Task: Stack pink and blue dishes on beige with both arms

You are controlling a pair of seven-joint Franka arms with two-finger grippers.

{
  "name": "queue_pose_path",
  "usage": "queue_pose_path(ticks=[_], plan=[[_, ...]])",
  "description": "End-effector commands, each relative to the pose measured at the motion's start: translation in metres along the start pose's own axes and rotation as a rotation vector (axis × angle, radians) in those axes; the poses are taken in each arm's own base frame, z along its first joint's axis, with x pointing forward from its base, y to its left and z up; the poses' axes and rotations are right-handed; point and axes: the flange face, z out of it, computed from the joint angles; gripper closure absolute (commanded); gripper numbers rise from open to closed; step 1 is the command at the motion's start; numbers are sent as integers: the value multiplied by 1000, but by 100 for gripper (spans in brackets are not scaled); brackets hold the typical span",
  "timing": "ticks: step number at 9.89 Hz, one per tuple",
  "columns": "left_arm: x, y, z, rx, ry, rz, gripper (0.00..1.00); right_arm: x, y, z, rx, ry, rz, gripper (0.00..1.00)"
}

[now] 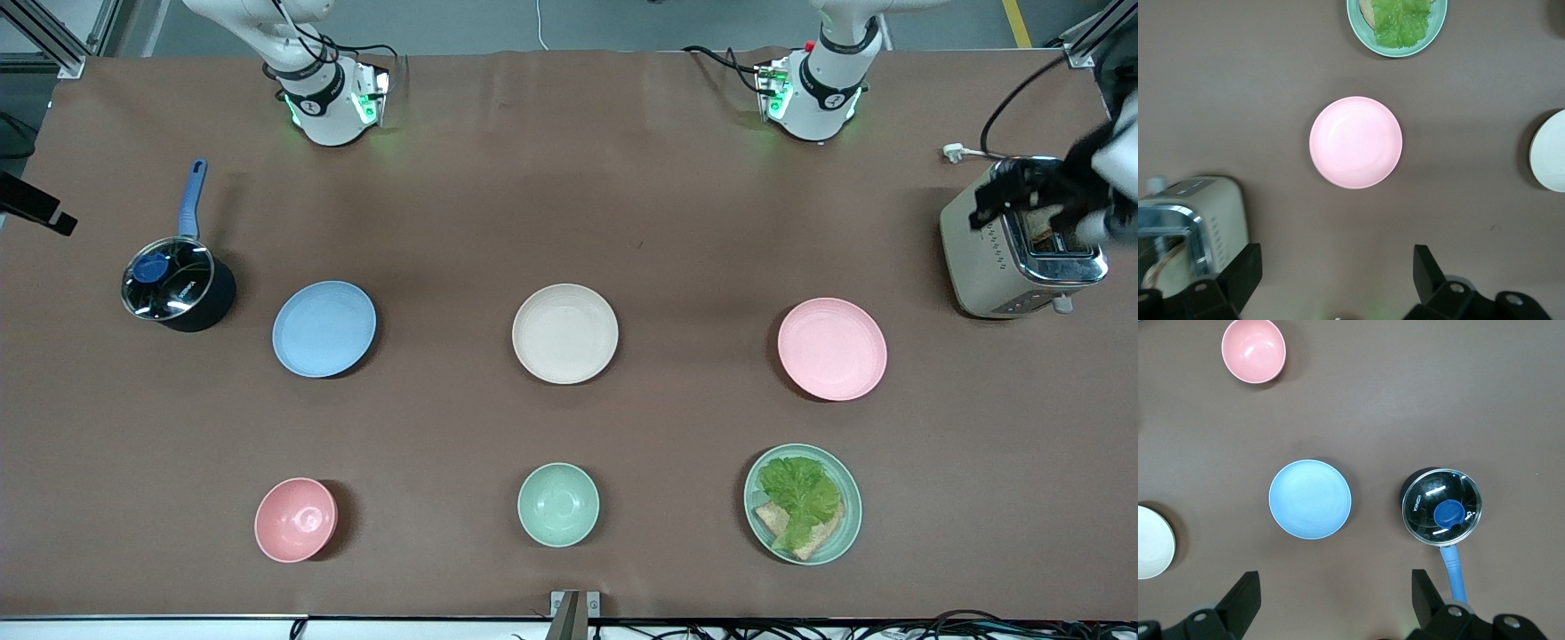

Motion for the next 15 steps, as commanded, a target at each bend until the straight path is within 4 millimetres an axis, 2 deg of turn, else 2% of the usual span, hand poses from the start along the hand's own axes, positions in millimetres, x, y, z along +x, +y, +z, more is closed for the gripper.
queue_pose_path(ticks=[1, 3, 4, 5, 6, 7, 8, 9, 11, 13, 15], plan=[[52, -59, 107, -89, -92, -10, 0, 20, -6, 41, 11, -41, -39, 0], [65, -84, 192, -90, -63, 32, 0, 38, -7, 119, 19, -33, -108, 0], [62, -101, 235, -82, -37, 51, 0, 40, -4, 161, 39, -24, -137, 0], [60, -106, 276, -80, -35, 122, 0, 39, -3, 202, 58, -19, -164, 0], [62, -116, 309, -84, -43, 165, 0, 37, -1, 243, 60, -10, -200, 0], [63, -117, 334, -93, -59, 165, 0, 37, 1, 280, 71, -4, -239, 0], [65, -115, 352, -97, -68, 167, 8, 37, 4, 314, 99, 2, -279, 0], [64, -112, 369, -107, -91, 173, 20, 37, 10, 346, 130, 8, -326, 0], [62, -111, 384, -117, -112, 173, 45, 35, 26, 390, 221, 20, -383, 0], [63, -108, 391, -123, -121, 175, 68, 27, 38, 430, 320, 32, -431, 10], [64, -104, 391, -126, -120, 182, 86, 15, 42, 454, 339, 42, -447, 27]])
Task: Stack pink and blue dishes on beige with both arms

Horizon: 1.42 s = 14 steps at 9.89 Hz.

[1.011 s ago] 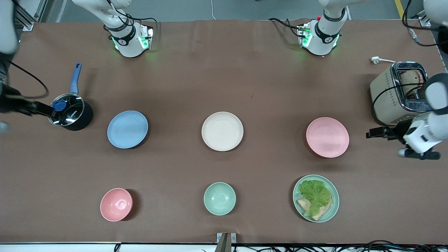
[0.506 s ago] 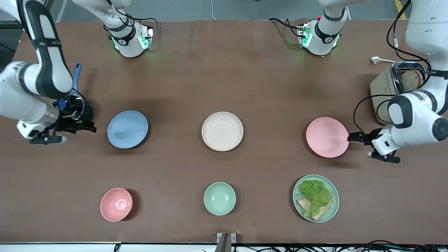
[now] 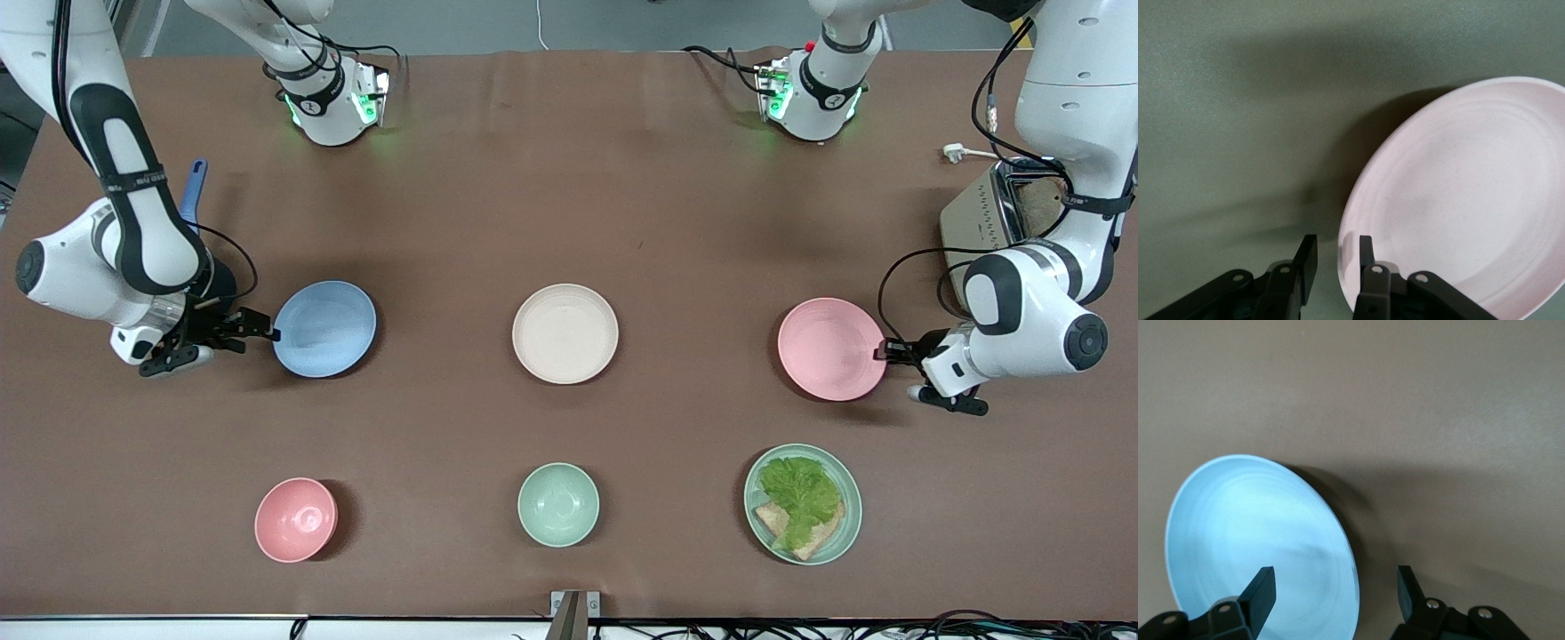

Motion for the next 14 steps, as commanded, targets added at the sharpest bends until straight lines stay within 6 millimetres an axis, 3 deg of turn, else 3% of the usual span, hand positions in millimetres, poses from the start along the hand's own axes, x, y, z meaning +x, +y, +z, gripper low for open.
queue_pose_path(ticks=[1, 3, 4, 6, 7, 8, 9, 10, 11, 12, 13, 14], plan=[[3, 0, 16, -17, 1, 14, 95, -14, 1, 14, 6, 14, -9, 34], [4, 3, 5, -13, 12, 21, 100, -17, 4, 21, 11, 5, -5, 36], [9, 17, -22, -8, 26, 35, 100, -17, 3, 23, 17, 10, 5, 41], [20, 91, -91, -51, -24, 14, 100, -20, 7, 33, 15, 2, 16, 51], [29, 147, -109, -64, -37, -20, 100, -24, 7, 38, 21, -5, 27, 56], [33, 192, -104, -75, -53, -81, 100, -25, 6, 40, 29, -3, 36, 65], [36, 235, -96, -73, -64, -134, 100, -25, 6, 40, 39, 2, 52, 82], [42, 284, -79, -65, -48, -165, 100, -27, 8, 45, 50, 3, 74, 90], [50, 320, -59, -66, -25, -213, 100, -28, 8, 45, 60, 6, 89, 98], [51, 363, -34, -57, -6, -234, 100, -26, 7, 43, 68, 7, 93, 100], [51, 389, -14, -27, 12, -256, 100, -23, 7, 36, 92, 2, 96, 100], [48, 408, 4, 14, 31, -277, 100, -12, 8, 14, 124, 13, 104, 100]])
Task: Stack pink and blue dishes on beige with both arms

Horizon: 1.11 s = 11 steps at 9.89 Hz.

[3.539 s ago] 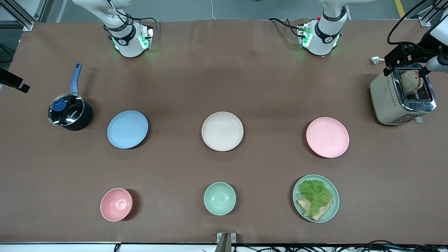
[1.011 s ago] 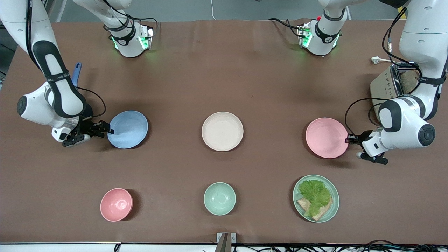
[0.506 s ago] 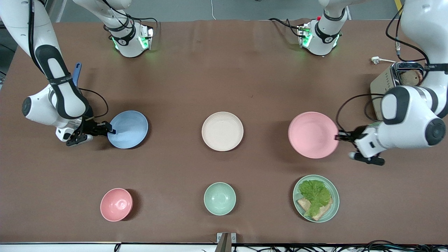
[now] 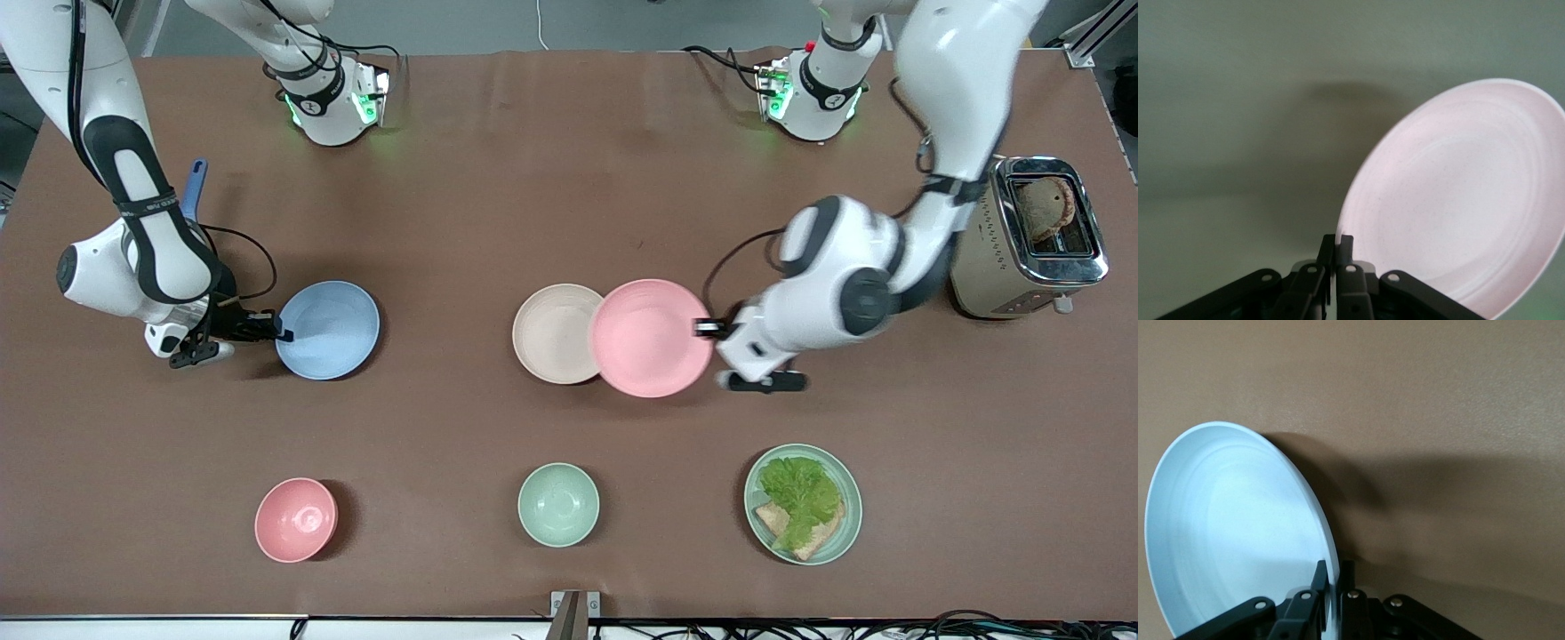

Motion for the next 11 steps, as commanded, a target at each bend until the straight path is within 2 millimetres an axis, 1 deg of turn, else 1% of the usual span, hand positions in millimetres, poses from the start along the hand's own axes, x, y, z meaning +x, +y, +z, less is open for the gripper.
queue_pose_path(ticks=[1, 2, 3, 4, 5, 6, 7, 8, 9, 10, 11], plan=[[-10, 25, 51, 74, 12, -28, 100, 19, -2, -51, 91, 6, 52, 100], [-18, 38, 66, 94, 23, -15, 100, 36, -6, -84, 141, -27, 78, 100], [-23, 45, 78, 93, 22, -25, 100, 53, -14, -117, 134, -80, 110, 99], [-33, 59, 89, 92, 22, -15, 100, 64, -26, -142, 112, -117, 147, 99], [-34, 63, 100, 84, 23, -28, 99, 72, -46, -159, 113, -124, 179, 99], [-38, 69, 110, 74, 29, -41, 98, 77, -69, -163, 106, -128, 218, 99], [-39, 72, 117, 71, 30, -50, 95, 82, -92, -161, 101, -135, 250, 99], [-40, 73, 121, 69, 29, -57, 91, 89, -124, -158, 102, -140, 270, 99], [-42, 75, 122, 69, 28, -58, 86, 94, -148, -148, 101, -149, 296, 99], [-40, 74, 121, 68, 31, -67, 62, 100, -178, -136, 95, -142, 326, 99], [-35, 71, 114, 62, 42, -73, 19, 103, -202, -124, 92, -145, 352, 99]])
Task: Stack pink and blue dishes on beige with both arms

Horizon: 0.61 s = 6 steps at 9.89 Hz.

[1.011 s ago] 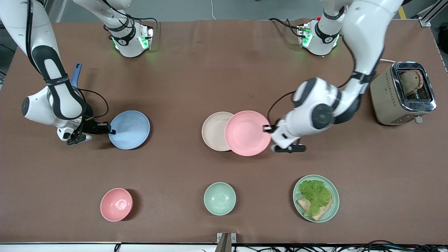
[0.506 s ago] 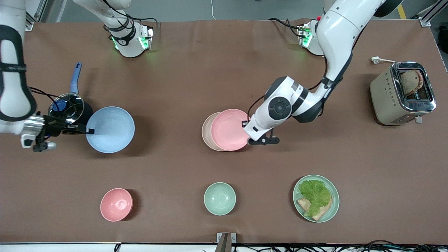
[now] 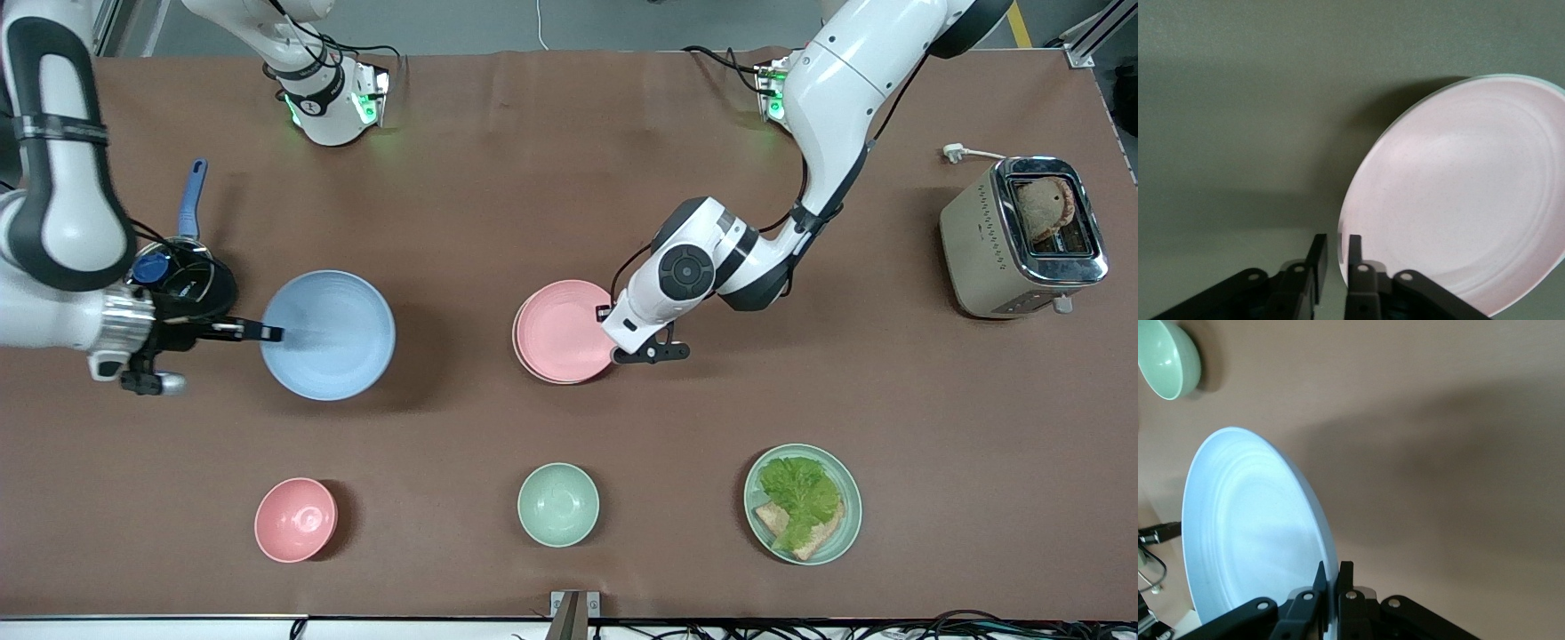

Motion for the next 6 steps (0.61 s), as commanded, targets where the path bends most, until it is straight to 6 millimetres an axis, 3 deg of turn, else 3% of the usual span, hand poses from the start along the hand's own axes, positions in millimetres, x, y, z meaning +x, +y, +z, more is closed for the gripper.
queue_pose_path(ticks=[1, 2, 5, 6], plan=[[12, -10, -7, 7, 36, -22, 0, -15, -45, 27, -11, 6, 63, 99], [31, -29, -38, 14, 86, -53, 0, -21, -63, 50, -15, 13, 85, 99], [76, -95, -179, 162, 247, -63, 0, -71, -139, 137, -22, 74, 161, 99], [81, -106, -222, 207, 258, -37, 0, -86, -163, 159, -6, 115, 174, 99]])
